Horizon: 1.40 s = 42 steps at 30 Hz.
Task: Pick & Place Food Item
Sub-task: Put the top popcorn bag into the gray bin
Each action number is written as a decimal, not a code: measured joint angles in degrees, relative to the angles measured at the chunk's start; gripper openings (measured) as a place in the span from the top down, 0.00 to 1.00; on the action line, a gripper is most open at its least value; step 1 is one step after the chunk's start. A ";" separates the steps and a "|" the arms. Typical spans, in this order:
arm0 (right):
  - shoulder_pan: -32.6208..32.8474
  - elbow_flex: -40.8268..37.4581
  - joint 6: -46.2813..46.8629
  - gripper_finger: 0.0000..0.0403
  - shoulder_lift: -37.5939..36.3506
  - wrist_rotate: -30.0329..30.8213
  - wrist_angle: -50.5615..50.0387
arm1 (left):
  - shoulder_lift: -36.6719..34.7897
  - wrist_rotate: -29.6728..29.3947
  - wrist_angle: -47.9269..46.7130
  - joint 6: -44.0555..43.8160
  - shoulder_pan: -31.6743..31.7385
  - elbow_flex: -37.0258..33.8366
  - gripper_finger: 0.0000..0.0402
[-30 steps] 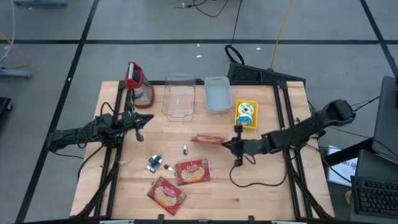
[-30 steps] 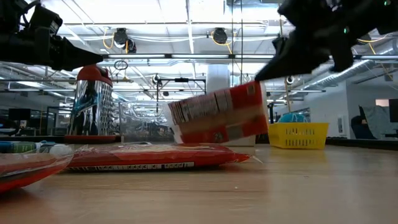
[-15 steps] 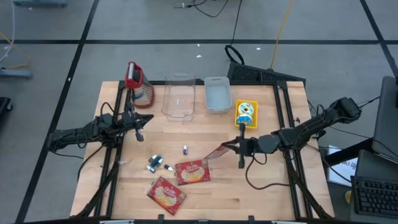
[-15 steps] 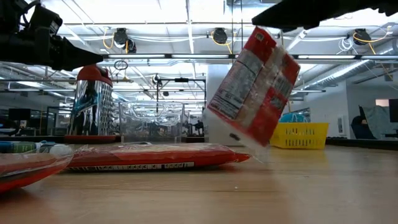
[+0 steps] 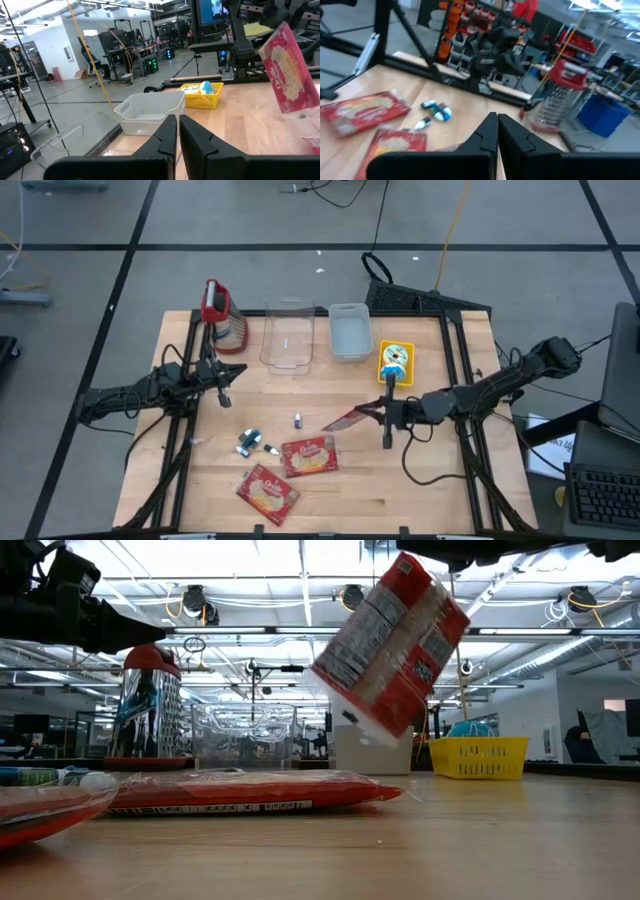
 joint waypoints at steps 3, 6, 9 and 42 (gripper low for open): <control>-1.74 0.02 -0.88 1.00 -0.42 0.06 1.22 | -0.02 0.00 -0.02 0.00 0.00 0.00 0.94; -3.78 0.02 -1.11 1.00 -1.24 0.01 1.31 | -0.02 0.00 -0.01 0.00 -0.01 0.00 0.94; -5.79 0.02 -2.18 1.00 -2.56 -0.01 1.89 | -0.02 0.00 0.00 0.00 -0.02 -0.02 0.94; -44.09 0.11 -12.84 1.00 2.18 -15.35 16.91 | -0.02 0.00 0.00 0.00 0.00 -0.02 0.94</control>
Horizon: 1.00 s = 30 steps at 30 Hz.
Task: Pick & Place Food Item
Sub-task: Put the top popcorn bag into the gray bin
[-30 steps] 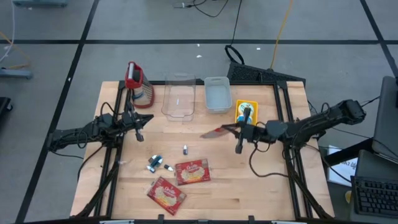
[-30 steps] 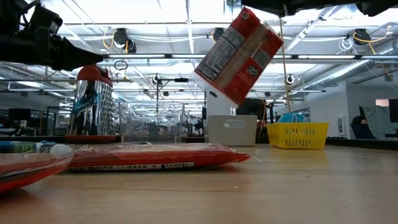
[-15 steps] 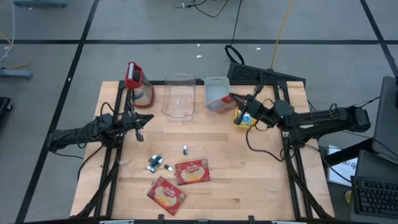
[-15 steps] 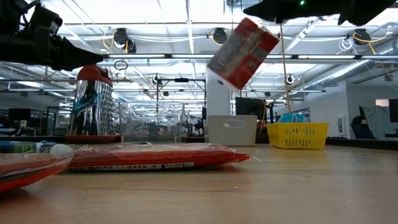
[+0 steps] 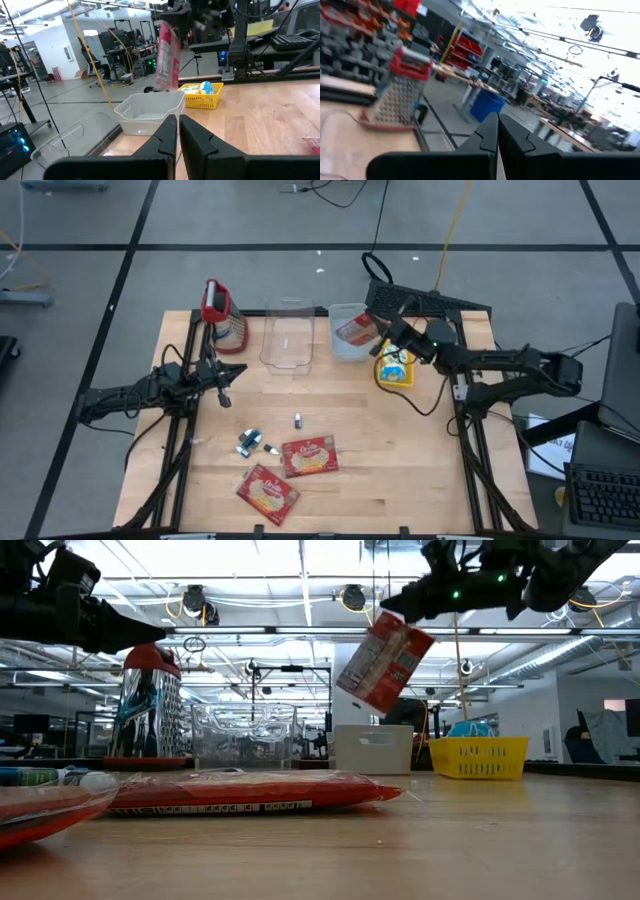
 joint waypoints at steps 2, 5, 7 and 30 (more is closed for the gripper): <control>-1.06 0.13 -3.46 1.00 2.07 0.02 2.06 | 0.01 0.00 0.00 -0.01 -0.02 0.00 0.94; -2.73 2.11 -9.13 1.00 5.36 0.00 2.03 | 0.02 0.00 -0.01 -0.01 -0.01 0.00 0.94; -3.82 3.89 -12.08 1.00 7.85 -0.29 0.85 | 0.00 0.00 0.00 0.00 0.00 0.00 0.94; -9.84 20.11 -36.93 1.00 20.01 -1.43 -15.10 | 0.01 0.02 -0.02 0.00 -0.01 0.02 0.94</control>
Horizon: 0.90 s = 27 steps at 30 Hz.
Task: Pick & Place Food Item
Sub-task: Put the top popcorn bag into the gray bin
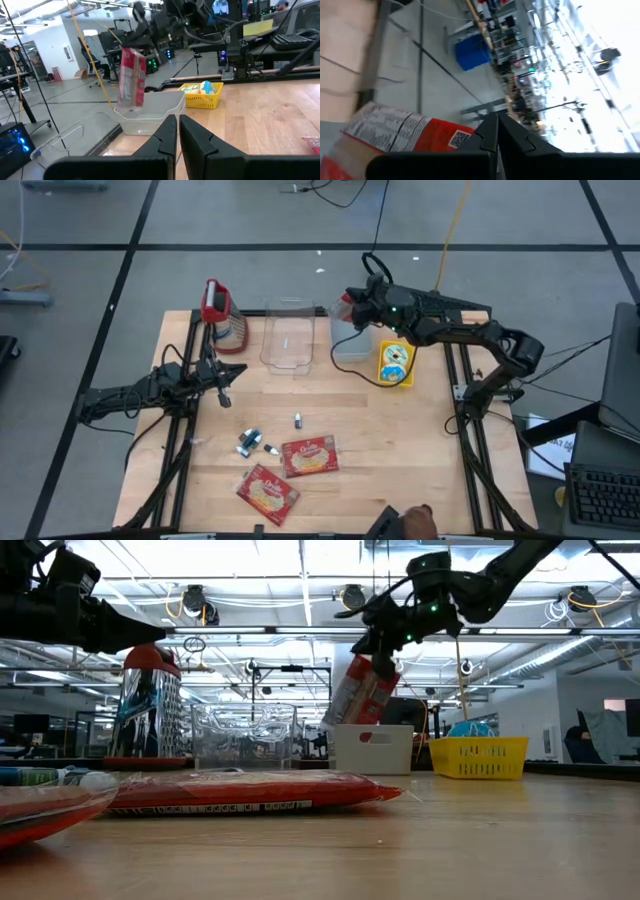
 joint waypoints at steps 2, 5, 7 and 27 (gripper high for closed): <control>-0.08 0.05 -0.84 1.00 -0.93 0.02 -0.57 | 0.01 -0.02 0.02 0.00 -0.01 0.00 0.94; -0.61 0.05 -1.08 1.00 -2.19 -0.08 -4.94 | 0.00 -0.02 0.02 0.00 0.00 -0.01 0.94; -1.03 0.05 -0.85 1.00 -2.26 -0.87 -7.41 | 0.00 -0.02 0.02 -0.01 0.00 -0.01 0.94; -4.75 -0.02 -1.89 1.00 -1.82 -7.62 -16.03 | -0.01 -0.02 0.02 -0.02 0.00 0.00 0.94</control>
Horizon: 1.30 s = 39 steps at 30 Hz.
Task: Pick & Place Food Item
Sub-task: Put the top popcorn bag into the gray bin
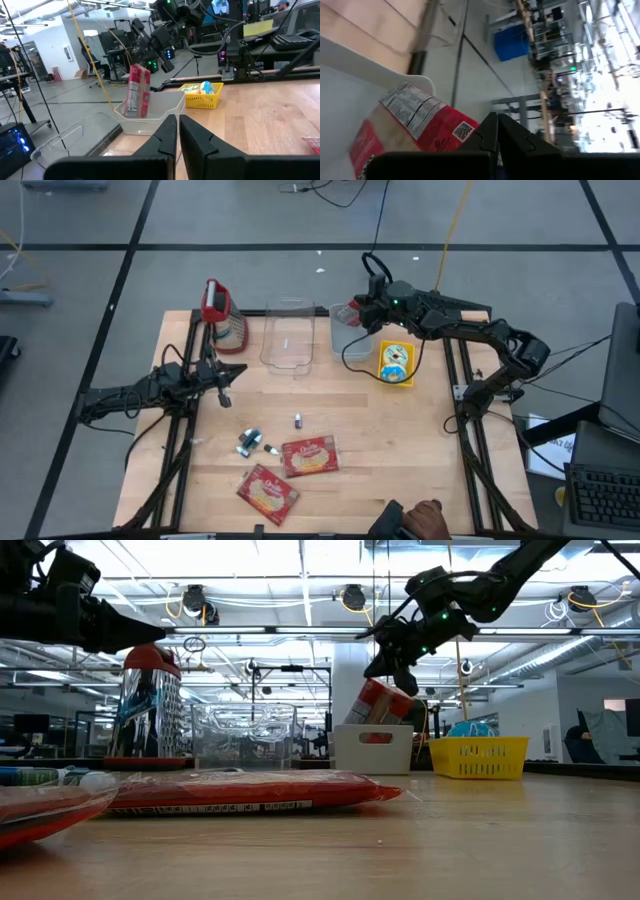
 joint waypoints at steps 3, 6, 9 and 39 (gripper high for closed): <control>-0.02 0.00 2.42 1.00 0.00 -1.63 -1.42 | 0.00 0.00 0.00 0.00 0.00 0.00 0.94; 0.51 0.00 4.15 1.00 -0.02 -2.42 -2.03 | 0.01 0.00 0.00 0.02 -0.01 -0.02 0.94; 1.48 0.00 6.11 1.00 -0.04 -2.89 -3.00 | 0.02 0.00 0.00 0.02 0.00 0.00 0.94; 9.32 -4.26 42.48 0.83 -0.02 -4.16 -6.34 | 0.02 0.00 -0.01 0.02 -0.02 0.00 0.94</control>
